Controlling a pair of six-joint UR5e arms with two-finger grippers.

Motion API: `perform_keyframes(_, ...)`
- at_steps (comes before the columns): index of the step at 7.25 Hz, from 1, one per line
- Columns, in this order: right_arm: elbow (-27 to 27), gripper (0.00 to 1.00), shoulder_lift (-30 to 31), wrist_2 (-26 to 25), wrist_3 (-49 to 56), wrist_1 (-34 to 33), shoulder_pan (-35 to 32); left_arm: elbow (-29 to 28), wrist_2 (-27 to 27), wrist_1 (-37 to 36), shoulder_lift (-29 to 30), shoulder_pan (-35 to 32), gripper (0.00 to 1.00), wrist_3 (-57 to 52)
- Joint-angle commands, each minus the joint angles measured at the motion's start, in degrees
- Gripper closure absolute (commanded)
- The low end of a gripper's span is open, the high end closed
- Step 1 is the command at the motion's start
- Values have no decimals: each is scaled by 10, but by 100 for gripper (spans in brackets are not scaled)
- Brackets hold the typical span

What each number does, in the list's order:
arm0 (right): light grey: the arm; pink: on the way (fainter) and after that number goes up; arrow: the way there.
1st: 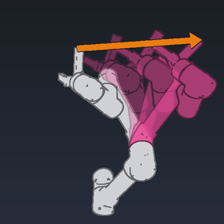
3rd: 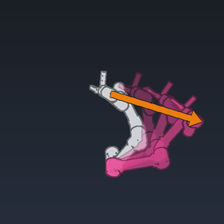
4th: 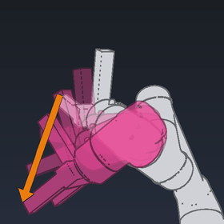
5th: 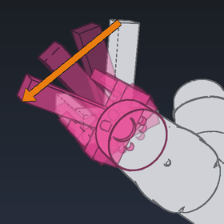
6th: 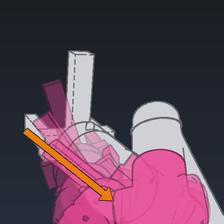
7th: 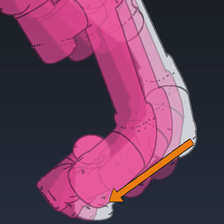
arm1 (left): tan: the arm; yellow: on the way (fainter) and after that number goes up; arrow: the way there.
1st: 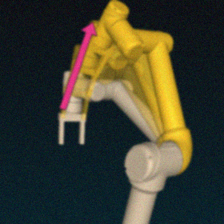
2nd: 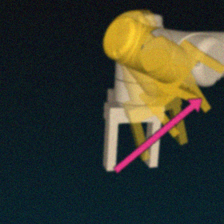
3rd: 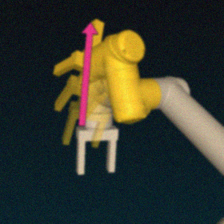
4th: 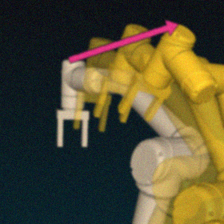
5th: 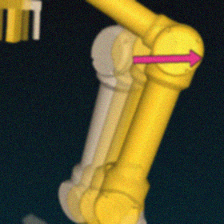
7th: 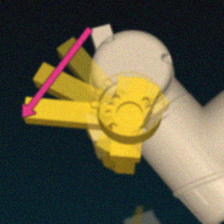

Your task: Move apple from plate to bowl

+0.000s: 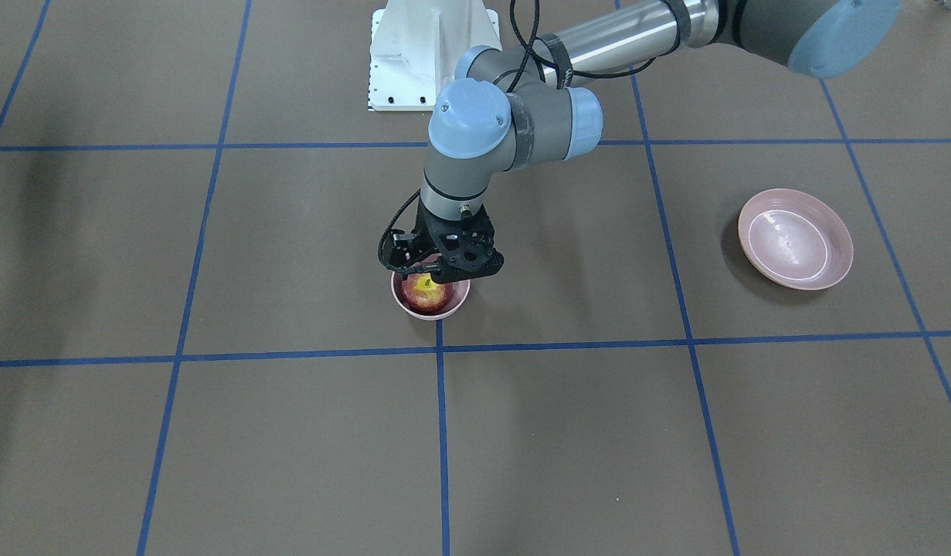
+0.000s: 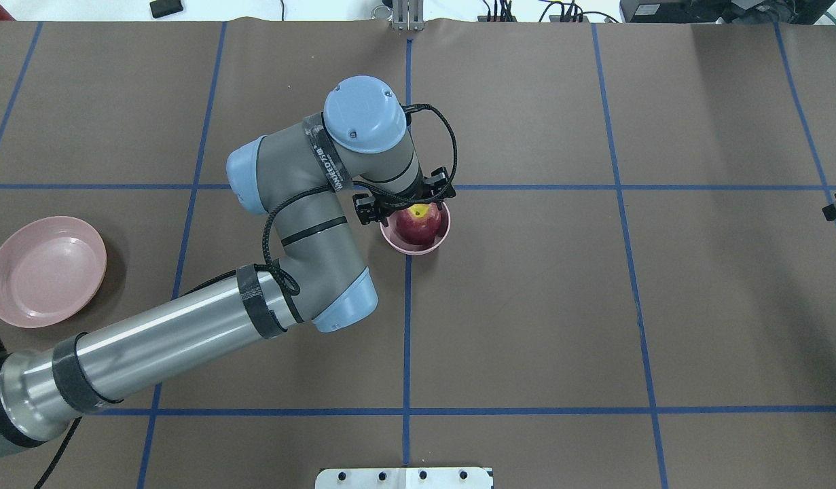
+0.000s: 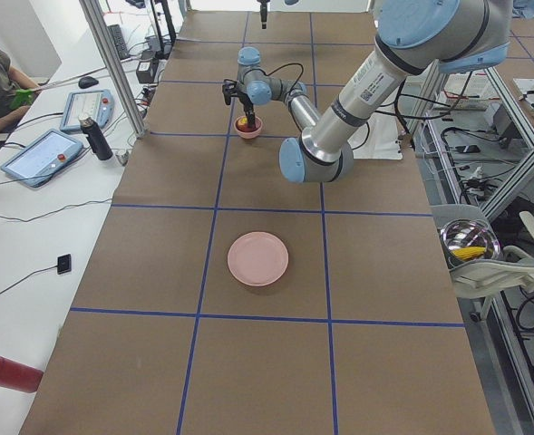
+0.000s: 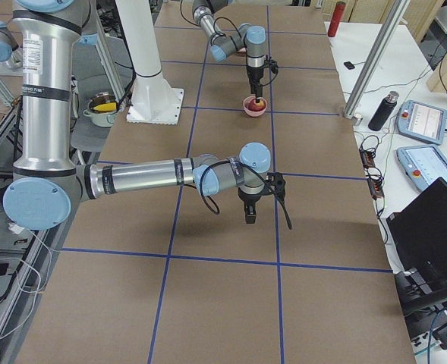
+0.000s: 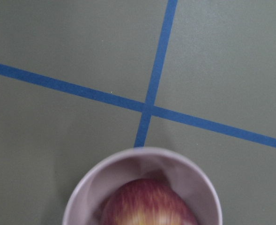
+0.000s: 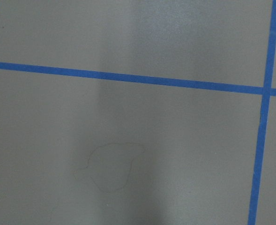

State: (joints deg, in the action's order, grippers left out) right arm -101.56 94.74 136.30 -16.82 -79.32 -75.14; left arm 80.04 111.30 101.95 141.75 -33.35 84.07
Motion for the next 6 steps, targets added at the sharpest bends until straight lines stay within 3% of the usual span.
perform_keyframes(1, 1, 0, 0, 0, 0, 0, -17, 177, 5, -69, -100, -14, 3, -9)
perform_keyframes(3, 10, 0, -2, 2, 8, 0, -69, 375, 8, -143, -284, -63, 3, -203)
perform_keyframes(4, 12, 0, -18, 4, 9, -4, -85, 424, 48, -135, -389, -125, 3, -318)
perform_keyframes(6, 13, 0, -25, 4, 10, -7, -87, 411, 156, -136, -477, -280, 3, -546)
